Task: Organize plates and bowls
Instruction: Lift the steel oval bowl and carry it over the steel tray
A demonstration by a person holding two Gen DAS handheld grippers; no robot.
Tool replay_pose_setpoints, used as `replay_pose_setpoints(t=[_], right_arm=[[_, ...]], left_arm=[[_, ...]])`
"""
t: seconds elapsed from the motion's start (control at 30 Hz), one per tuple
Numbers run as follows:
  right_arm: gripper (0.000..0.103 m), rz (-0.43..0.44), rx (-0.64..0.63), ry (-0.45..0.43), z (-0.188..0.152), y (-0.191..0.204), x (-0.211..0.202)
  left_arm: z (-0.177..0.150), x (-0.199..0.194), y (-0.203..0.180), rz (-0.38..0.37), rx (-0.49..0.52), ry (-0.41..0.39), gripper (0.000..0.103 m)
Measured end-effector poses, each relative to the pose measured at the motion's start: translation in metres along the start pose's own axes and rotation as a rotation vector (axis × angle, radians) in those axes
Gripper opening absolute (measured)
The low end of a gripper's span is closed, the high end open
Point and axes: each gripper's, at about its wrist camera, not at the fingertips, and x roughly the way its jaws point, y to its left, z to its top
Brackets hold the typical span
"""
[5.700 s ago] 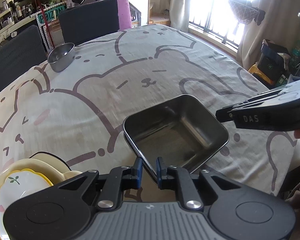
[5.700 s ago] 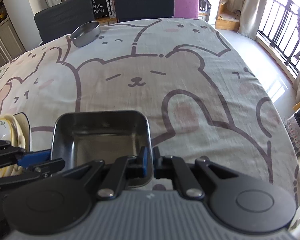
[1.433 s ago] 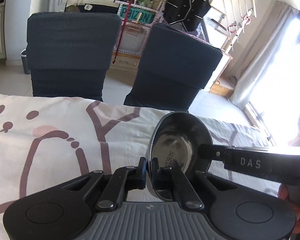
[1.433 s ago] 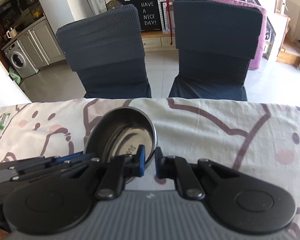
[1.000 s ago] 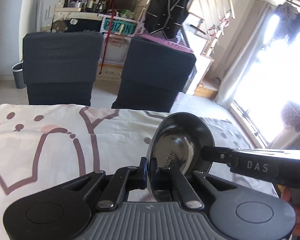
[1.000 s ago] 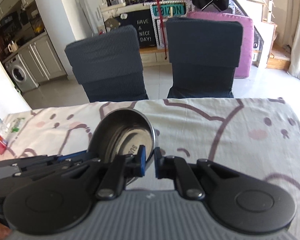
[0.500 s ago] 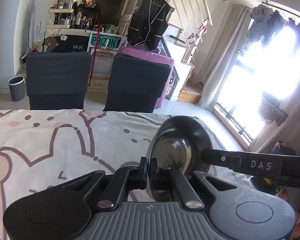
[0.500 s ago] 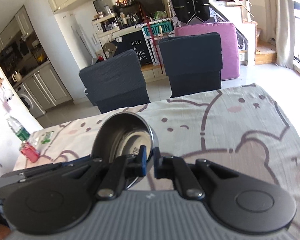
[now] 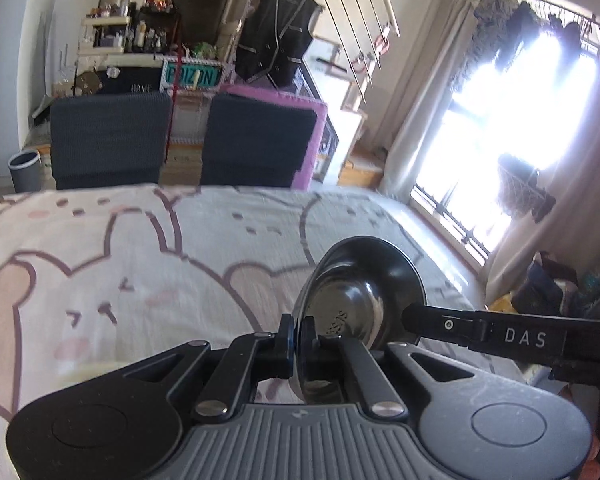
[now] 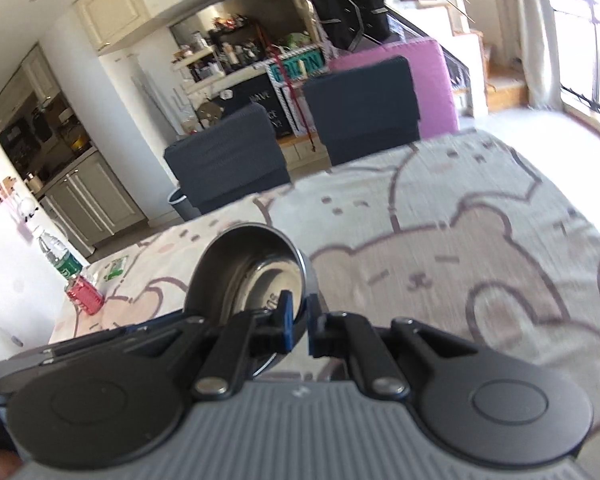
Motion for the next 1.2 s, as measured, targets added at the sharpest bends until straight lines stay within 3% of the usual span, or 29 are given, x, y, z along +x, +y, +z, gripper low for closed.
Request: replay_pose_setpoints(t=[0.33,0.53,0.9,1.2], right_arm=[[0.009,-0.089,0.016,0.047,-0.026,-0.021,-0.018],[0.008,-0.117,0.11,0.094,-0.033,-0.048,-0.018],[0.009,-0.207,0.138,0.206,-0.036,-0.067,0.016],[0.01,-0.226,0.109,0.28,-0.038,-0.07,0.037]], left_arm=[[-0.016,0.021,-0.019,-0.061,-0.001,0.079,0.003],[-0.023,0.044,-0.032,-0.076,0.012,0.14,0.004],[-0.035,0.088,-0.038,-0.029,0.045,0.252,0.004],[-0.038,0.107,-0.038,-0.008,0.074,0.299,0.004]])
